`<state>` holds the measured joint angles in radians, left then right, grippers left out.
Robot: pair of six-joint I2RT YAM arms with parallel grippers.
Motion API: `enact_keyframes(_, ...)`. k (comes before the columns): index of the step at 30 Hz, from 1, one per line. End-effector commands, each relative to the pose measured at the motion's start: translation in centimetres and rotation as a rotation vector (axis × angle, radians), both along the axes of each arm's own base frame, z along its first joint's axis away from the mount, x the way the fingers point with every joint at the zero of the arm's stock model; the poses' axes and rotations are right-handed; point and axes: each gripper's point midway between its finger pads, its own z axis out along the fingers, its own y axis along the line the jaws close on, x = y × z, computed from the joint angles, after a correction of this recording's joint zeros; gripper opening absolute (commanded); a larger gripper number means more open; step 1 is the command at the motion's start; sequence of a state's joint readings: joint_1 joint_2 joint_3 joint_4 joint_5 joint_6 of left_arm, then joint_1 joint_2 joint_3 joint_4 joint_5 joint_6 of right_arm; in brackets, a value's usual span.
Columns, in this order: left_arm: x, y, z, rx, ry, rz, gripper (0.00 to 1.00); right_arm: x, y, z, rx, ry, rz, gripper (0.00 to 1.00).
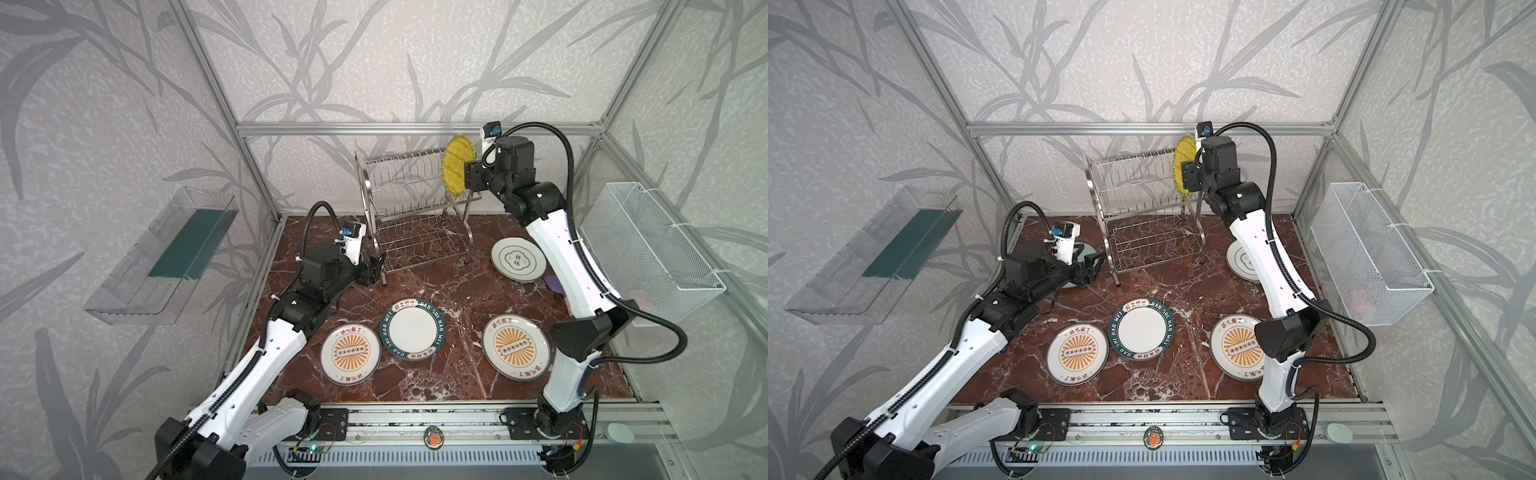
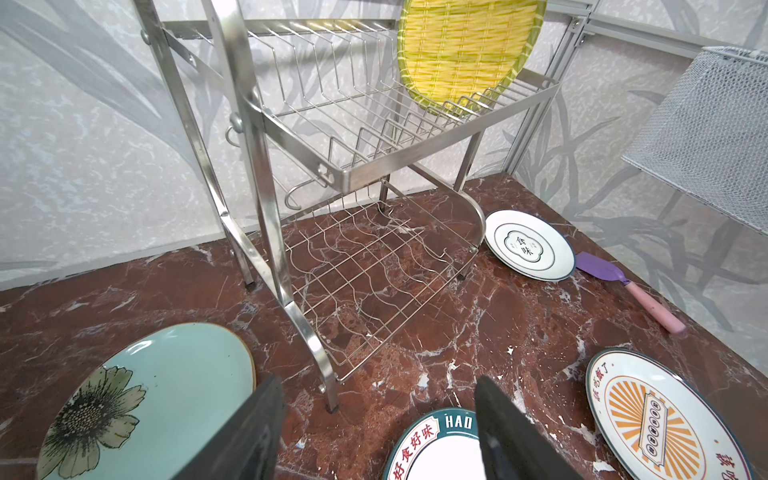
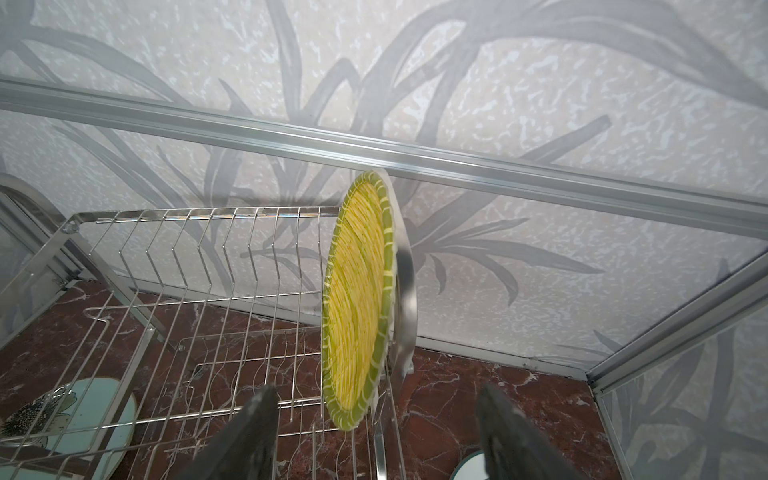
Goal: Load the plates into the dish rack
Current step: 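Open the right gripper and release the yellow tray upright in the rack, then move both grippers down to the green-rimmed white plate's opposite edges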
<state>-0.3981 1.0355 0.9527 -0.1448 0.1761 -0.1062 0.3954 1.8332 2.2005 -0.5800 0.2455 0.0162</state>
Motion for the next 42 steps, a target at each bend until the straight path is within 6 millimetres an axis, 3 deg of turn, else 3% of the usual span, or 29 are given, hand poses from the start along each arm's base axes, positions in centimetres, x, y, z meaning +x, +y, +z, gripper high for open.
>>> enact_keyframes(1, 0.1, 0.2, 0.3, 0.021, 0.006, 0.006, 0.70, -1.5, -0.9, 2.6, 0.087, -0.079, 0.022, 0.74)
enact_keyframes(2, 0.1, 0.0, 0.1, 0.025, 0.013, -0.005, 0.70, -1.6, -1.0, 1.8, 0.095, -0.067, 0.025, 0.73)
enact_keyframes(3, 0.1, -0.1, -0.1, 0.030, 0.021, -0.014, 0.70, -2.6, -1.6, 2.5, 0.110, -0.086, 0.026, 0.72)
enact_keyframes(8, 0.7, -0.5, -1.4, 0.037, 0.087, -0.017, 0.71, -4.6, -3.3, 0.8, 0.152, -0.097, 0.015, 0.67)
enact_keyframes(14, 1.6, -0.3, -3.1, 0.041, 0.185, 0.033, 0.70, -6.2, -4.3, -3.2, 0.180, -0.037, 0.009, 0.64)
enact_keyframes(23, 1.8, 0.7, -4.6, 0.029, 0.250, 0.117, 0.70, -8.6, -3.8, -14.0, 0.258, 0.181, 0.022, 0.63)
enact_keyframes(29, 1.2, 3.0, -6.0, -0.085, 0.282, 0.285, 0.70, -10.5, -3.2, -21.2, 0.296, 0.335, 0.041, 0.61)
enact_keyframes(37, -0.5, 4.0, -10.2, -0.151, 0.360, 0.352, 0.70, -13.0, -0.6, -26.9, 0.376, 0.465, 0.170, 0.59)
enact_keyframes(42, -1.7, 3.4, -13.3, -0.204, 0.433, 0.342, 0.70, -14.8, 0.9, -30.1, 0.395, 0.538, 0.207, 0.59)
